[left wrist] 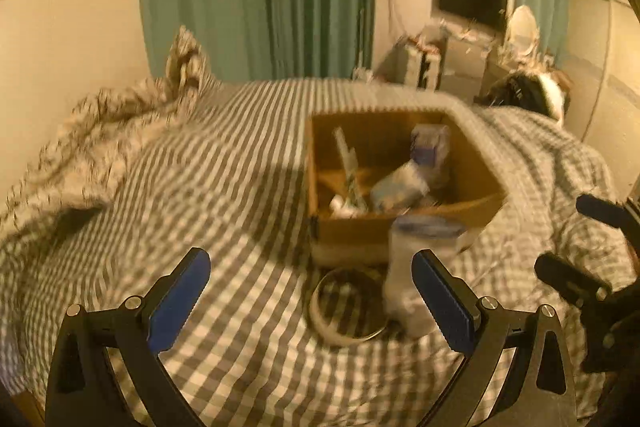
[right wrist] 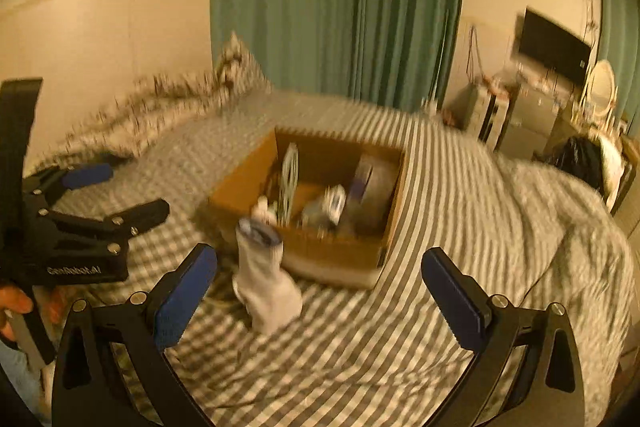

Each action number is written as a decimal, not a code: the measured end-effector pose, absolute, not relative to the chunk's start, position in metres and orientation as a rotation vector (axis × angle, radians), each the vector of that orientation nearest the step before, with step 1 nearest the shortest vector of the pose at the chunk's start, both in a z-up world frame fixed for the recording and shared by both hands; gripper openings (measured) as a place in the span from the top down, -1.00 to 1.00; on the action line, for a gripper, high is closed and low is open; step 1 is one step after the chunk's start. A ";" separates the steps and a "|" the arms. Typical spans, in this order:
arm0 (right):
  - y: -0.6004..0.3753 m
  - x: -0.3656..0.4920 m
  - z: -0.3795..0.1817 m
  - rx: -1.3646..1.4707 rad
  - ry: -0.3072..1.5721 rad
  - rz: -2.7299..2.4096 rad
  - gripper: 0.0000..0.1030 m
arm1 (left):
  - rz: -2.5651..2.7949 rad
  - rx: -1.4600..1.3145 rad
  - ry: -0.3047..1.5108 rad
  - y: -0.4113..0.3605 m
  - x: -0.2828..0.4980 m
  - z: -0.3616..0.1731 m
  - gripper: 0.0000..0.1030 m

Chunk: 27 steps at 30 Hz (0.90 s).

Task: Organize objects
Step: 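Grasp the white sock with the right gripper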

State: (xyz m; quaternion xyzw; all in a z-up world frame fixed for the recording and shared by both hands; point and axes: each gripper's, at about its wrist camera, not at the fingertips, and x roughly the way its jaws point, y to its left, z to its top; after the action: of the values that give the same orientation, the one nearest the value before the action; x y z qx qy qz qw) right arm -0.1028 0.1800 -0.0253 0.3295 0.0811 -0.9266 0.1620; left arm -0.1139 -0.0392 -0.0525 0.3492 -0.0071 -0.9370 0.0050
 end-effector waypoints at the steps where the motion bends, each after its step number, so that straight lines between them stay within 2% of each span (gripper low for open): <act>1: 0.178 -0.107 -0.038 0.978 0.234 -2.631 -0.99 | -2.922 1.100 -0.026 -0.040 -0.116 -0.060 -1.00; 6: 0.158 -0.133 -0.105 1.167 0.305 -2.530 -0.99 | -2.863 1.190 -0.054 -0.047 -0.126 -0.093 -1.00; 11: 0.140 -0.153 -0.145 1.254 0.339 -2.467 -0.97 | -2.856 1.235 -0.070 -0.050 -0.130 -0.103 -1.00; 15: 0.132 -0.167 -0.157 1.279 0.314 -2.402 -0.69 | -2.822 1.296 -0.020 -0.058 -0.137 -0.111 -1.00; 17: 0.131 -0.170 -0.161 1.286 0.271 -2.350 -0.45 | -2.811 1.310 -0.004 -0.060 -0.138 -0.114 -1.00; 18: 0.132 -0.170 -0.161 1.287 0.237 -2.327 -0.13 | -2.812 1.319 -0.002 -0.061 -0.139 -0.114 -1.00; 19: 0.134 -0.168 -0.160 1.287 0.227 -2.325 -0.05 | -2.814 1.323 -0.007 -0.060 -0.139 -0.114 -1.00; 22: 0.138 -0.157 -0.152 1.262 0.283 -2.341 0.13 | -2.815 1.347 -0.052 -0.051 -0.139 -0.117 -1.00; 27: 0.166 -0.141 -0.131 1.268 0.269 -2.429 0.17 | -2.842 1.464 -0.031 -0.025 -0.139 -0.128 -1.00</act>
State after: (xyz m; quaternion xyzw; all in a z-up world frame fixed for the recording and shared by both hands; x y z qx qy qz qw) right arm -0.1408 0.1659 -0.1307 0.4519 0.0959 -0.8657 0.1928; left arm -0.1394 -0.0254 -0.1284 0.4577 -0.0097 -0.8886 -0.0280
